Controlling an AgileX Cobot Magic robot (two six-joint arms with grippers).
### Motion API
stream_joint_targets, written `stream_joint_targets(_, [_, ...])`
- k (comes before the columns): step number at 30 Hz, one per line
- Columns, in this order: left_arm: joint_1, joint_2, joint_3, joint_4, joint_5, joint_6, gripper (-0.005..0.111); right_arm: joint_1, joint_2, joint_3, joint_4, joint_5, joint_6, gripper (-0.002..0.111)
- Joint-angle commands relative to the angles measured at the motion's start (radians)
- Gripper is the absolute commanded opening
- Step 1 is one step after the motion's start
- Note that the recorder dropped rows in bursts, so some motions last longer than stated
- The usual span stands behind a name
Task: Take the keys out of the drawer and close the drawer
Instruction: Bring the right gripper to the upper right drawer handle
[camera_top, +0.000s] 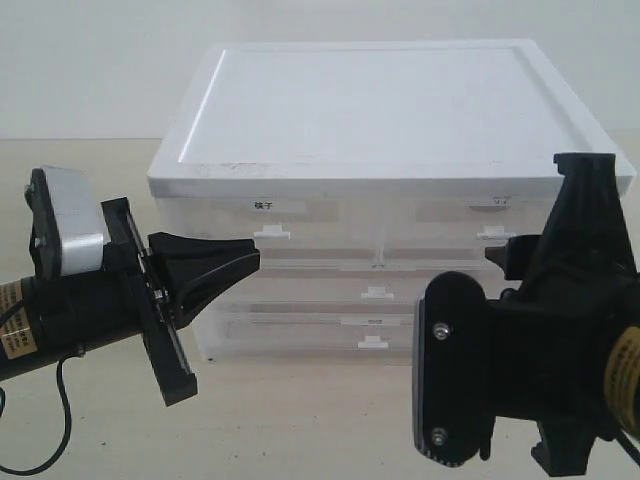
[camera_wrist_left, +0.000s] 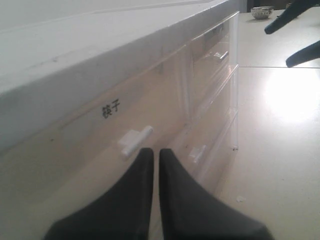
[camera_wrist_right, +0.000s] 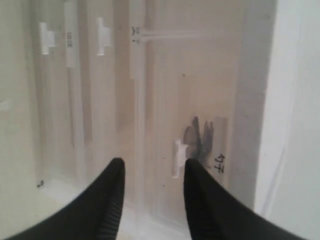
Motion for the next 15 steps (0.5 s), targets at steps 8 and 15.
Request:
stream_joint_targets(8, [-0.006,0.001,-0.006,0.009,-0.01,-0.009,0.005,0.001,0.014,0.108,-0.211,0.011,0.139,0.035])
stream_joint_targets(15, [-0.006,0.001,-0.012,0.009,-0.01,-0.041,0.005,-0.042,0.014,0.132,-0.221,-0.04,0.165,0.035])
